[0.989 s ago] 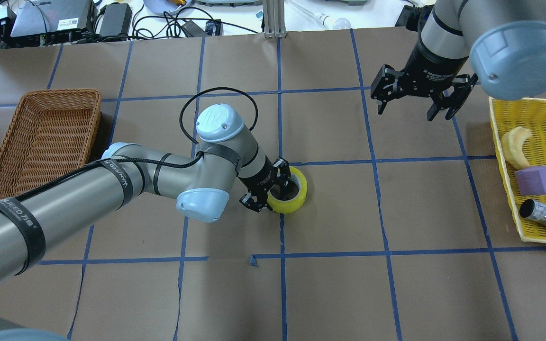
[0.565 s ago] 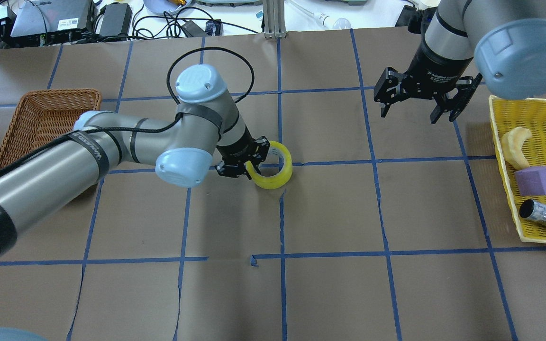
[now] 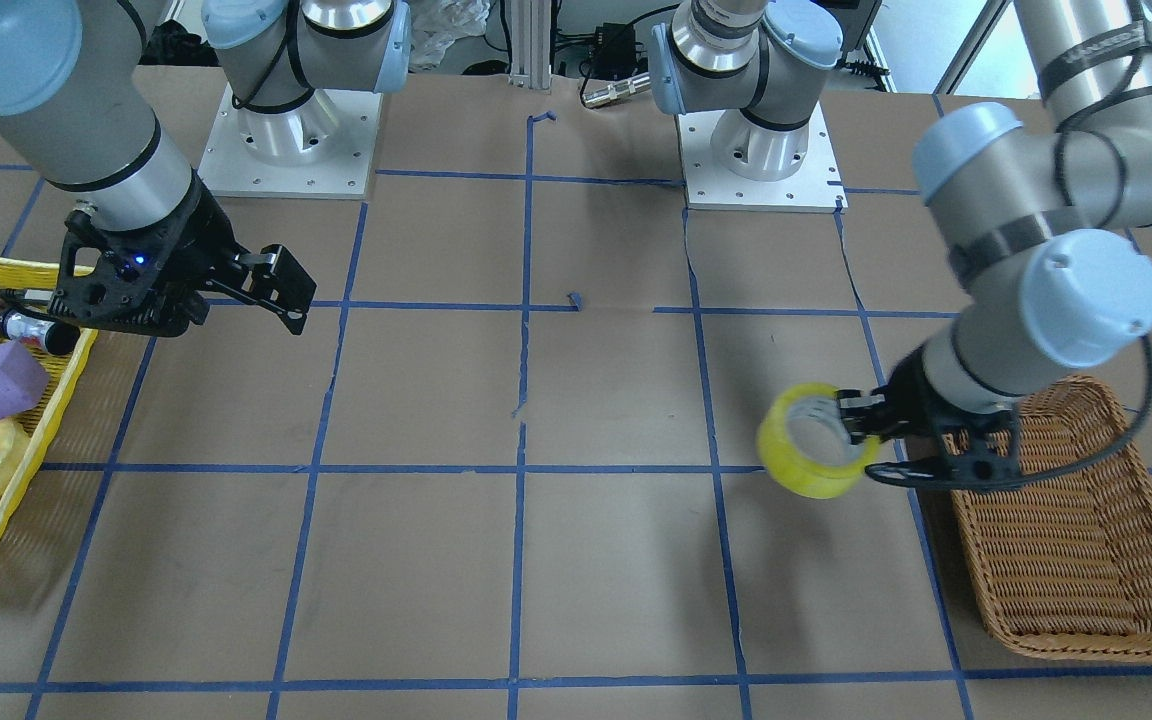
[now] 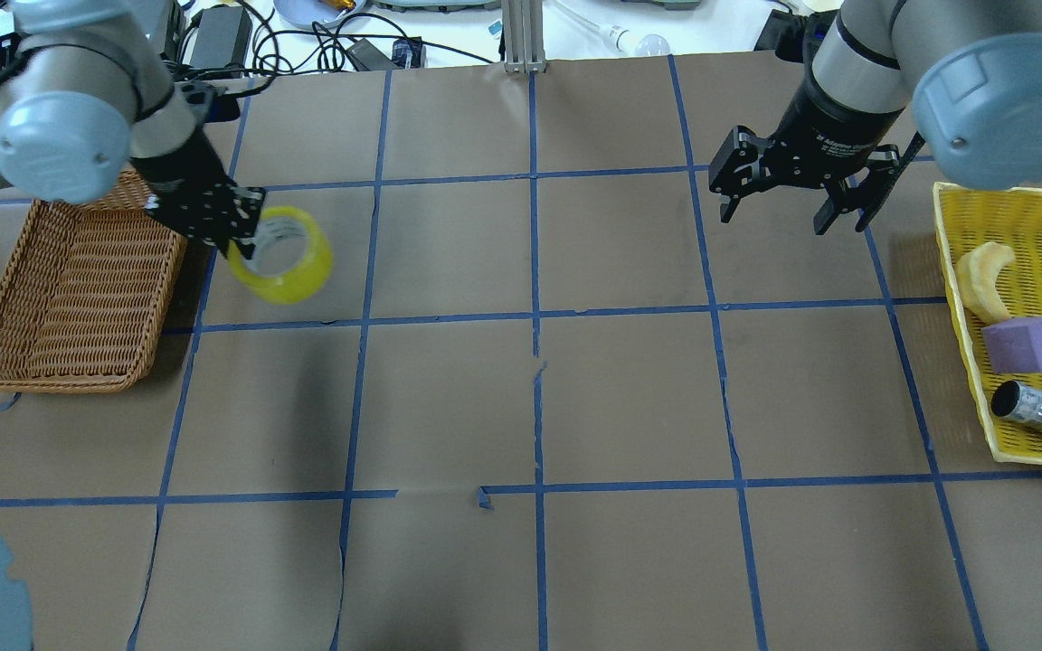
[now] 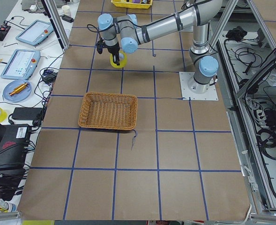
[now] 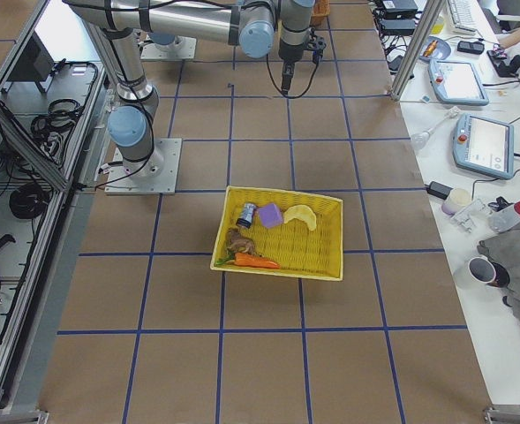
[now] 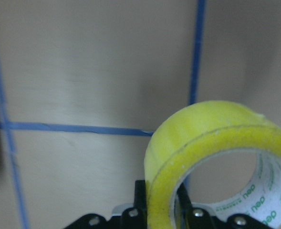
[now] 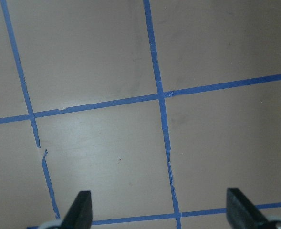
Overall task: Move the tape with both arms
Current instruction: 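Carry the tape roll with the left gripper into the wicker basket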
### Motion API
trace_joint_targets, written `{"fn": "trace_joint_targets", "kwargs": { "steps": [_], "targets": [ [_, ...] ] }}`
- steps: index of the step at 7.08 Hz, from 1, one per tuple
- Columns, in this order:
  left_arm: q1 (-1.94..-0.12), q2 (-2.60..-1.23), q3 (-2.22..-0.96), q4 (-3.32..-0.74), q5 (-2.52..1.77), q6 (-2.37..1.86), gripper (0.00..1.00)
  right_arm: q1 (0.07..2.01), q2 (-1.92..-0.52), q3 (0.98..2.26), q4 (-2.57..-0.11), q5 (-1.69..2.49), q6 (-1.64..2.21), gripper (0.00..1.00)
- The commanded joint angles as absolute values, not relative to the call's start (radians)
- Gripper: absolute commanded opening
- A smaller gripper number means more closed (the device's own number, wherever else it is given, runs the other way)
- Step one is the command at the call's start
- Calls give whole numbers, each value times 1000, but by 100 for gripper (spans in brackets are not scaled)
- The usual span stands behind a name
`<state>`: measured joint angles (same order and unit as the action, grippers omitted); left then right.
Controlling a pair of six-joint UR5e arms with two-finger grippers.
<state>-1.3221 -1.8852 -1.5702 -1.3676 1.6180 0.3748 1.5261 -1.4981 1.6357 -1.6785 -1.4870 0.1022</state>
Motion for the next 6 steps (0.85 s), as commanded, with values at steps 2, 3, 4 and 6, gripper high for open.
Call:
{"fn": "trace_joint_targets", "kwargs": {
  "steps": [2, 3, 4, 6],
  "targets": [
    [-1082, -1977, -1510, -1172, 1750, 779, 0, 1542, -1528, 1618, -1677, -1522, 94, 100],
    [-1022, -2020, -1505, -1123, 1720, 791, 0, 1557, -1543, 1624, -1677, -1551, 91, 100],
    [-1000, -2054, -1512, -1121, 1706, 790, 0, 1583, -1543, 1620, -1680, -1569, 89, 100],
    [-1026, -2022, -1508, -1134, 1707, 781, 90, 1585, -1543, 1620, -1680, -1571, 81, 100]
  ]
}}
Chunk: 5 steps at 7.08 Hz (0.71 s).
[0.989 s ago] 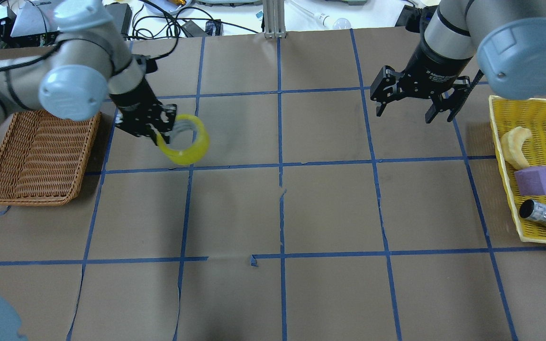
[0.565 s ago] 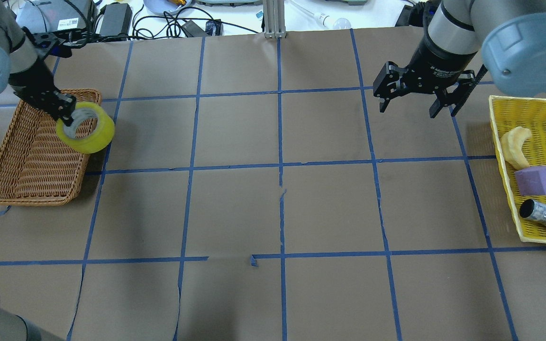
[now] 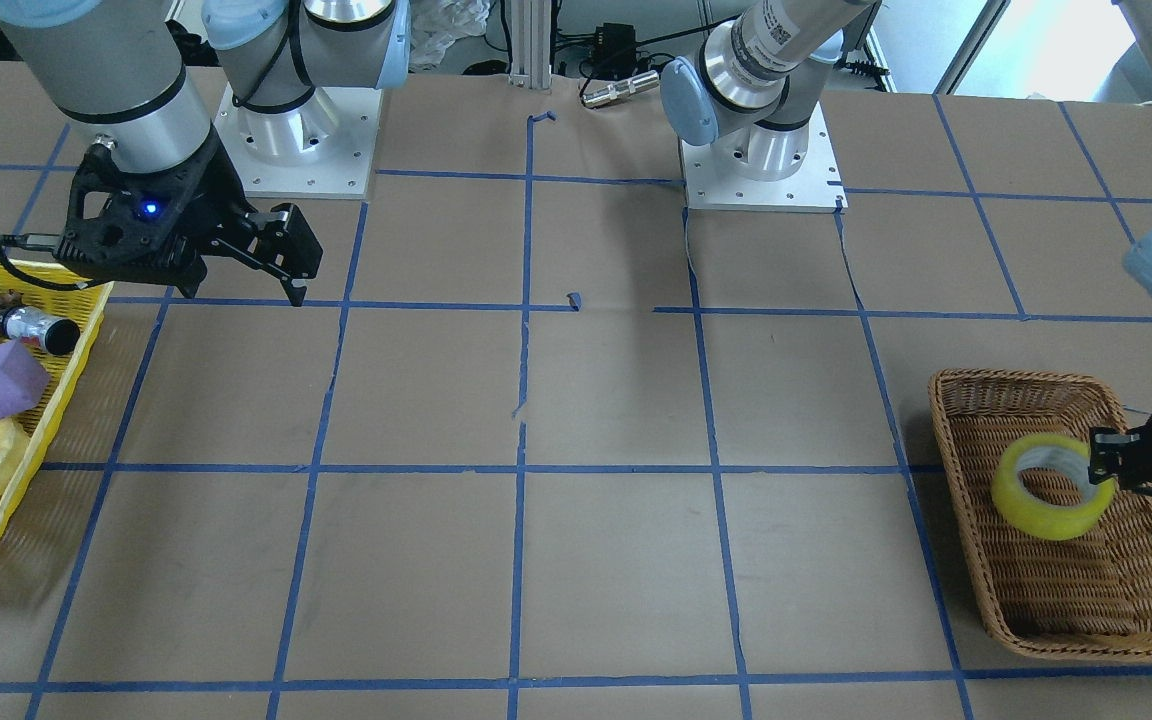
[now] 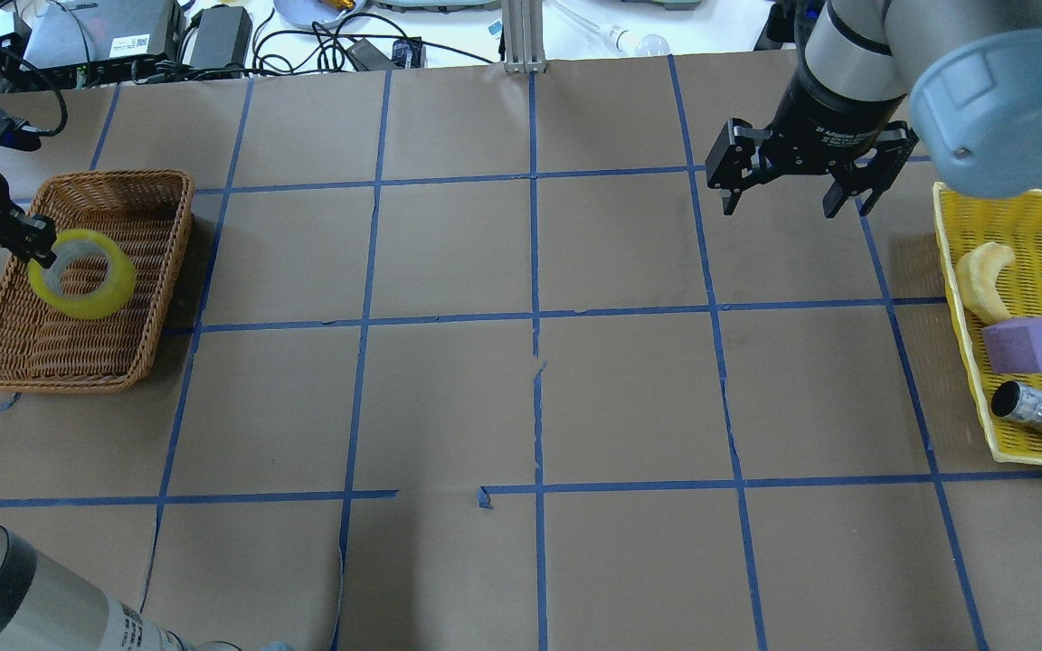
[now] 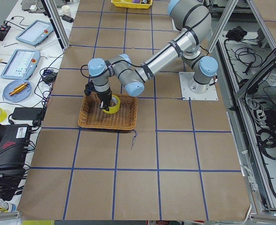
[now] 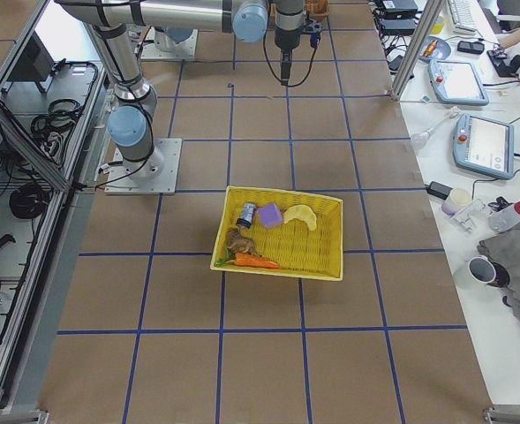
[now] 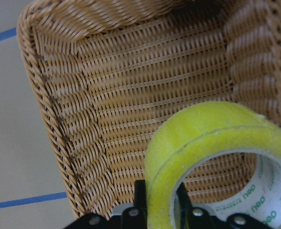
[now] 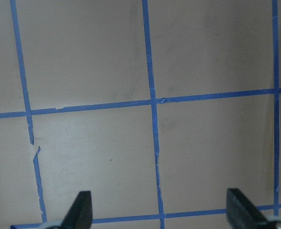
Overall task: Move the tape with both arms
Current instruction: 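Carry the tape roll with the left gripper into the wicker basket, then release the tape roll and raise the left gripper away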
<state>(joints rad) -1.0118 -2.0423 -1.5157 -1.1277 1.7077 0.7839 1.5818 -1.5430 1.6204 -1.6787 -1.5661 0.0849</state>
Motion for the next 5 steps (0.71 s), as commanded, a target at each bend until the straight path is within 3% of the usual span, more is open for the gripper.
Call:
{"fn": "trace_joint_targets", "kwargs": {
  "steps": [1, 3, 5],
  "targets": [
    [-1102, -1953, -1487, -1175, 1686, 766, 90, 1586, -1545, 1621, -1680, -1574, 83, 100],
    [-1274, -1835, -1352, -1451, 1654, 558, 90, 1586, -1545, 1624, -1684, -1574, 84, 100],
    [-1517, -1711, -1368, -1558, 1657, 41, 100, 1585, -1546, 1625, -1683, -1575, 95, 100]
  ]
}}
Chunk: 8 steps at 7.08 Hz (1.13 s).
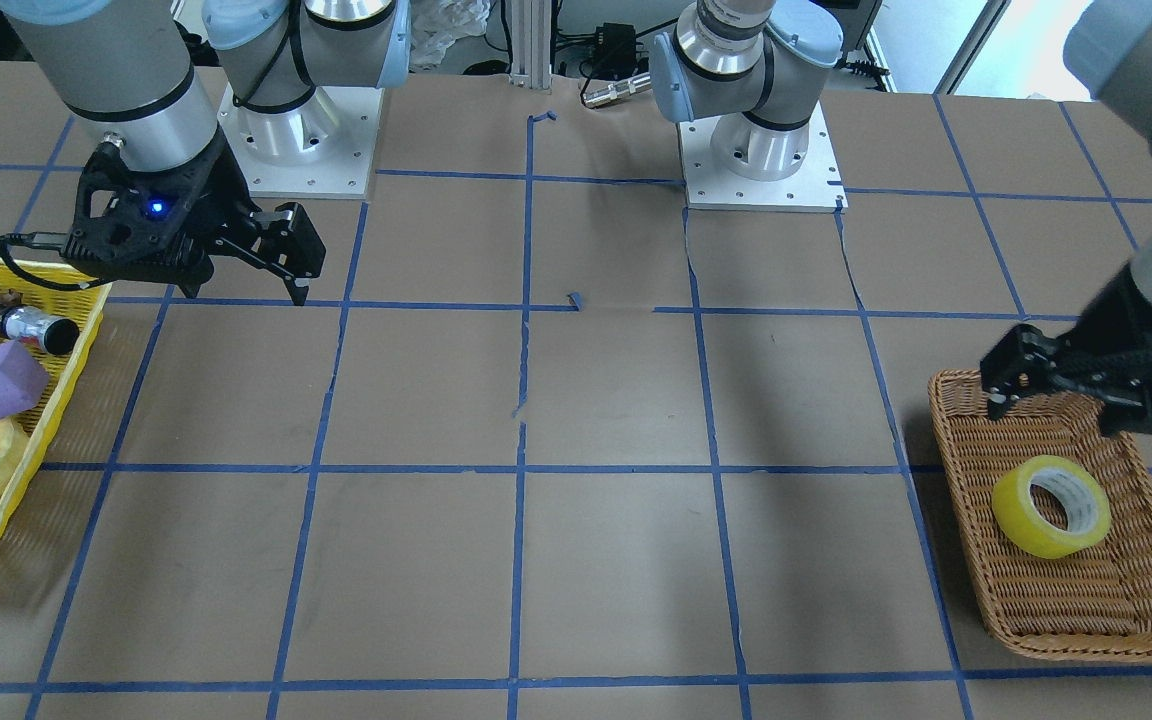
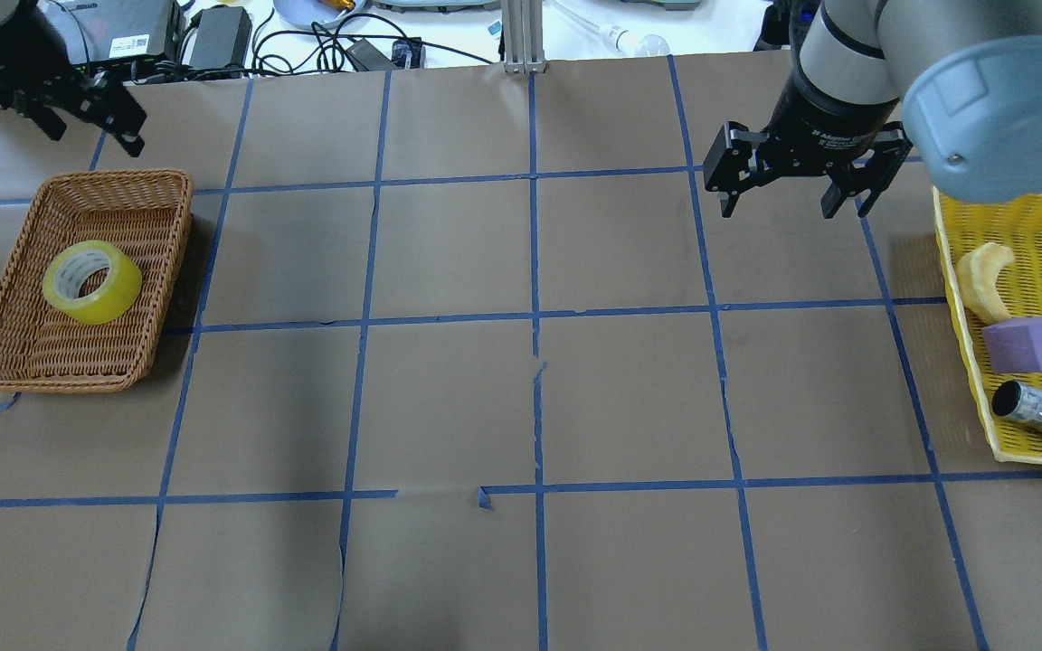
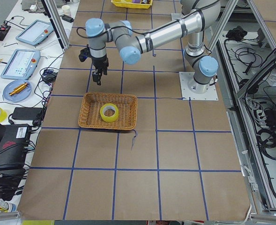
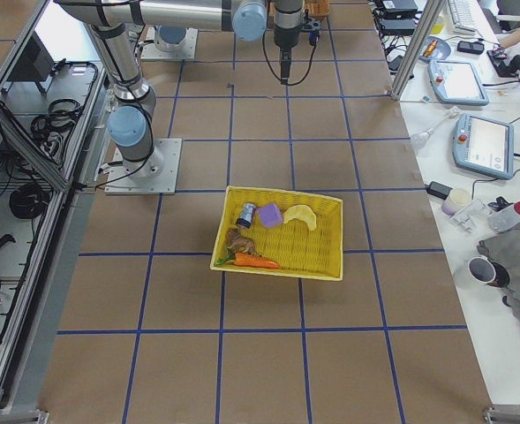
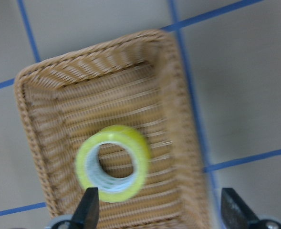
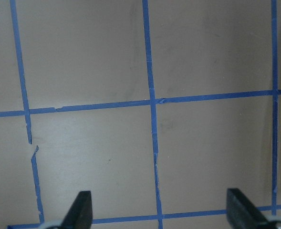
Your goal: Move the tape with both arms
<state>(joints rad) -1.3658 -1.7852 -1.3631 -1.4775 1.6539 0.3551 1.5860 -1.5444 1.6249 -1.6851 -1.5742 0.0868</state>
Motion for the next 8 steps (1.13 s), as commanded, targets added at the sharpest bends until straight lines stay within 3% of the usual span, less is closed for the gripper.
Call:
{"fn": "trace_joint_targets", "kwargs": {
  "steps": [1, 3, 5, 8],
  "targets": [
    [-1617, -1671, -1385, -1581, 1657, -148, 100, 1585, -1546, 1624, -1681, -1581, 92, 100],
    [-1736, -1602, -1451, -1597, 1646, -219, 100, 1585, -1548, 1620, -1684, -1583, 83, 100],
    [-1729, -1516, -1601, -1580, 1637, -134, 100, 1582, -1549, 1623, -1680, -1635, 80, 100],
    [-1569, -1500, -1588, -1572, 1553, -34, 100, 1585, -1548, 1629, -1681, -1628, 81, 100]
  ]
}}
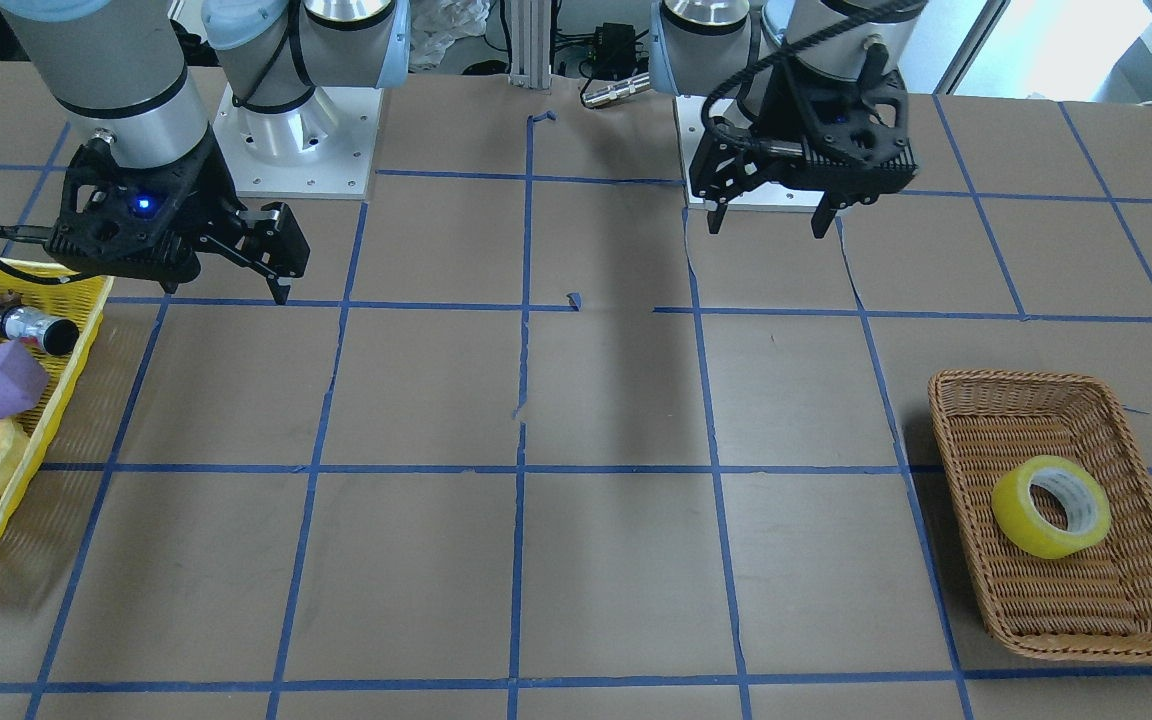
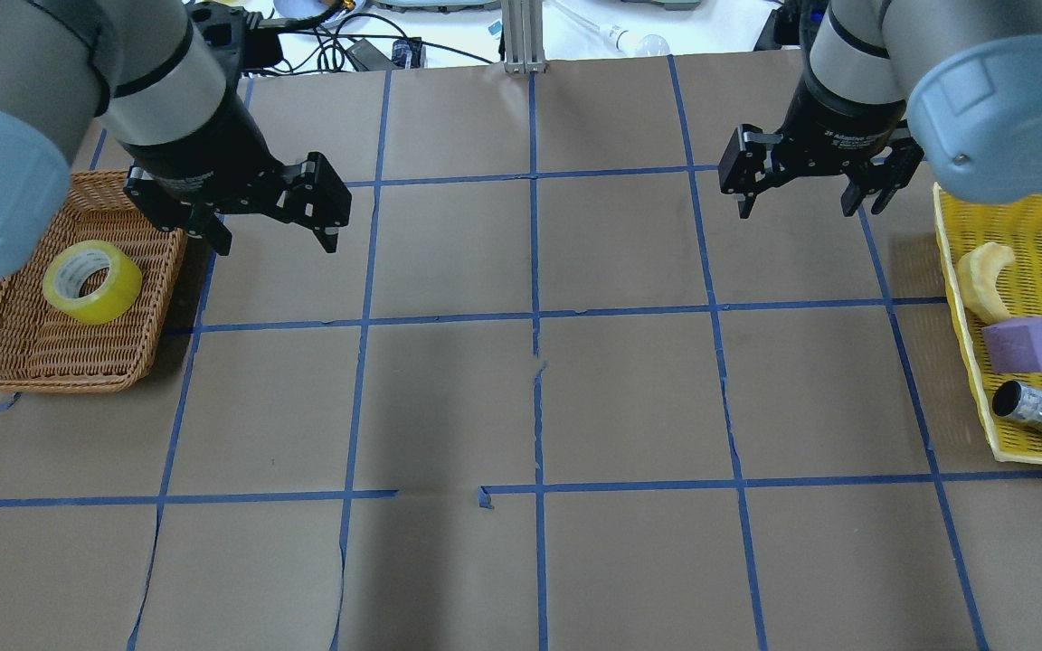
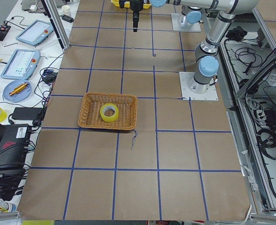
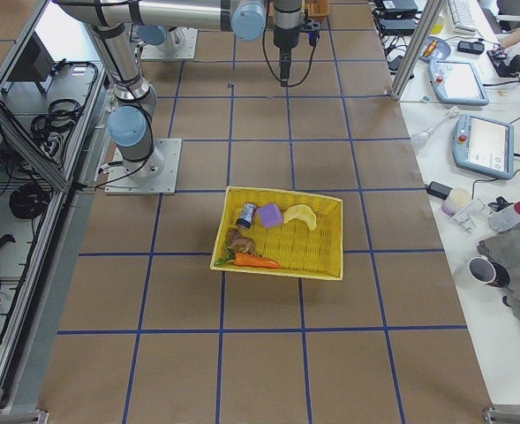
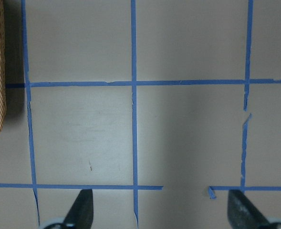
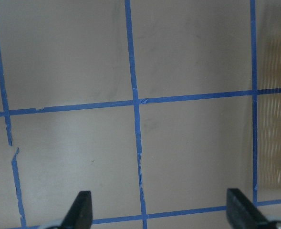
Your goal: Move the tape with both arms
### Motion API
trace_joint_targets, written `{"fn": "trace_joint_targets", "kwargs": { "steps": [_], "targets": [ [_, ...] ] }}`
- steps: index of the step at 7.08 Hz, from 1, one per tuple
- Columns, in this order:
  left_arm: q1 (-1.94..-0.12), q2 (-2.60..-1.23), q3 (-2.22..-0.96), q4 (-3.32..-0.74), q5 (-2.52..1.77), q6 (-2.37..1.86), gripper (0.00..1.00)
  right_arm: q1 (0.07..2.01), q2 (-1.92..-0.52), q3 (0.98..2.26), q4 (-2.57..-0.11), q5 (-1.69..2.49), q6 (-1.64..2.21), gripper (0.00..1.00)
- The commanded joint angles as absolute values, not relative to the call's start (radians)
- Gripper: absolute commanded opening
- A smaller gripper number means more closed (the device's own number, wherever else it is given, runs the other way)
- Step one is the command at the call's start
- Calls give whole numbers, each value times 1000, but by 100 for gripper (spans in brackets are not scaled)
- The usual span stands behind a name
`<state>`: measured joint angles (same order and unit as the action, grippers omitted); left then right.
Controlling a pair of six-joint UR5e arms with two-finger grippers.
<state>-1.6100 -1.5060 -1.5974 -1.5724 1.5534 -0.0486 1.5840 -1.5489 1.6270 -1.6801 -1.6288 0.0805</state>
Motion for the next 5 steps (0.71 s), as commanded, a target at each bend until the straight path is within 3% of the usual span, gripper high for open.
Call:
{"fn": "trace_joint_targets", "kwargs": {
  "steps": [1, 5],
  "targets": [
    [-1583, -1502, -1586, -1565, 1627, -40, 100, 1585, -1549, 1629, -1681, -1626, 83, 100],
    [-1583, -1497, -1585, -1565, 1628, -38, 100, 1586, -1545, 1632, -1683, -1629, 95, 100]
  ]
}}
